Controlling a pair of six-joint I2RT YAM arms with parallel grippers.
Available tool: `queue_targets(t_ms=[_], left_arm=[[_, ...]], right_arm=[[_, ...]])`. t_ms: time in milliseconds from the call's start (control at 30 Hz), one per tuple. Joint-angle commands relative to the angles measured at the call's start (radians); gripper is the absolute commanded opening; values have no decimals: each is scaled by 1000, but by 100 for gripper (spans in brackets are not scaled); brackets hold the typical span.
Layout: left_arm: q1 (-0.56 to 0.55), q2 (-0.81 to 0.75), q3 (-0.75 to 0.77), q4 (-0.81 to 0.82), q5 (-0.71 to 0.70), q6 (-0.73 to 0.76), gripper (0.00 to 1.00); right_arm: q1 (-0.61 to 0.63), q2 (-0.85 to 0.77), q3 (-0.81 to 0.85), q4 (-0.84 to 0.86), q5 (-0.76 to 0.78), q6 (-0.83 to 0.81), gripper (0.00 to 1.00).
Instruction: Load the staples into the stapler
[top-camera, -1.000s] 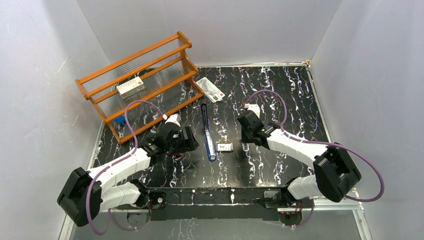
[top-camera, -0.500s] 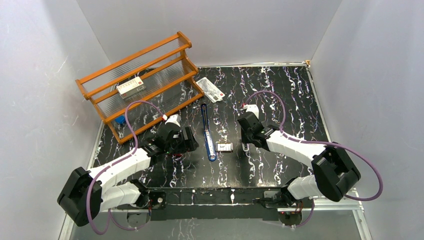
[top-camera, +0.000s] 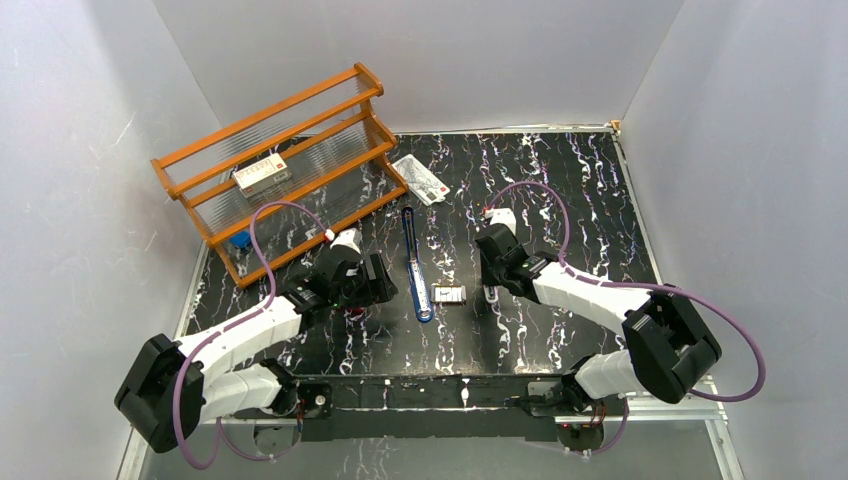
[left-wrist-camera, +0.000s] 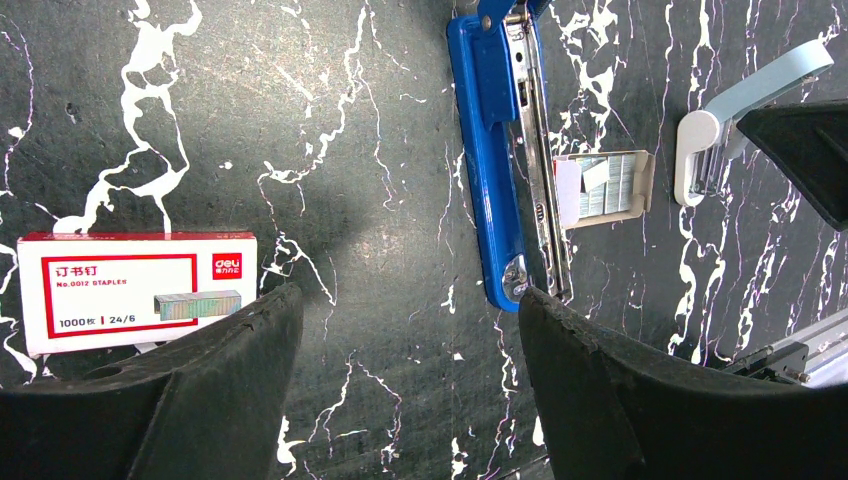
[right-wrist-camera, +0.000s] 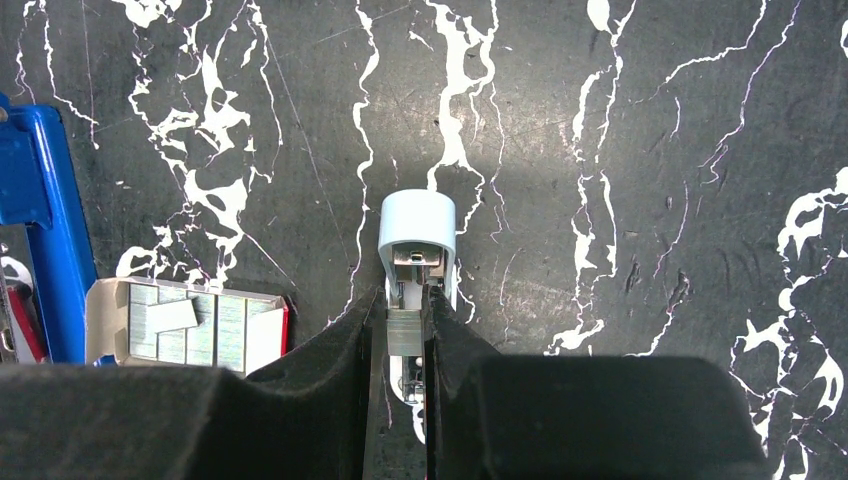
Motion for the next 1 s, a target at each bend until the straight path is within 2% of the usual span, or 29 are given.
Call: queue_targets(t_ms=[0, 967], left_arm=[[5, -7, -10, -1, -14, -2, 76], [5, 6, -2, -3, -11, 2, 76]], right_arm=[[4, -8, -9, 40, 16, -10, 26], [4, 0, -9, -4, 39, 8, 26]])
